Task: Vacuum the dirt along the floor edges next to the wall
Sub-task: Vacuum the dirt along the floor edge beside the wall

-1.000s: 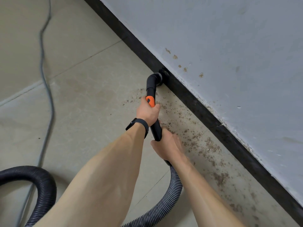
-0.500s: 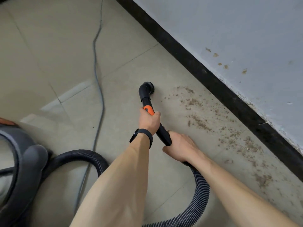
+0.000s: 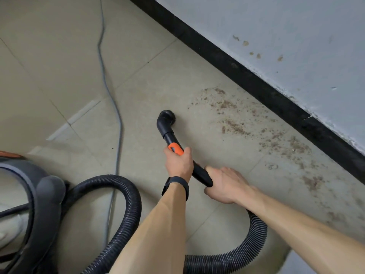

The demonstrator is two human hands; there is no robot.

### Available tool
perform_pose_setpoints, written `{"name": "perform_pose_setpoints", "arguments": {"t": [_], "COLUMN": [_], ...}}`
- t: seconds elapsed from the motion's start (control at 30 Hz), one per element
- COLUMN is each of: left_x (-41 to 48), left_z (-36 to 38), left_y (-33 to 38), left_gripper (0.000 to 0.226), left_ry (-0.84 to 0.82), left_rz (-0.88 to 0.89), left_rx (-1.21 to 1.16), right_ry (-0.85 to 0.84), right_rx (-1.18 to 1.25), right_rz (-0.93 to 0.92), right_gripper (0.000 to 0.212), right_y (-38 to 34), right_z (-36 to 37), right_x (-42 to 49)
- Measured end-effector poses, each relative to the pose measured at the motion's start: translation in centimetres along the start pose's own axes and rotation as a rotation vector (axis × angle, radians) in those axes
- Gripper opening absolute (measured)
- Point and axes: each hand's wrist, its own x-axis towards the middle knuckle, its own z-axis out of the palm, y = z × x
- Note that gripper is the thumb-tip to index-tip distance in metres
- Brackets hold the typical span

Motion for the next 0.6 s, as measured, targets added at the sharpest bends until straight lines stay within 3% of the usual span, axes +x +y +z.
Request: {"name": "perform_pose_setpoints", "arguments": {"t": [0.6], "left_x": [0.4], "left_z": [5.6], "left_y": [4.1], "left_gripper": [0.04], "left_ry": [-0.101], "left_rz": [0.033], "left_rx": [0.082], "right_ry": [0.082], "right_rx": [0.164], "right_rz": [0.109], "right_gripper": [0.023], "right_y": [3.6], "right_z": [-1.7], "right_x": [1.1]}}
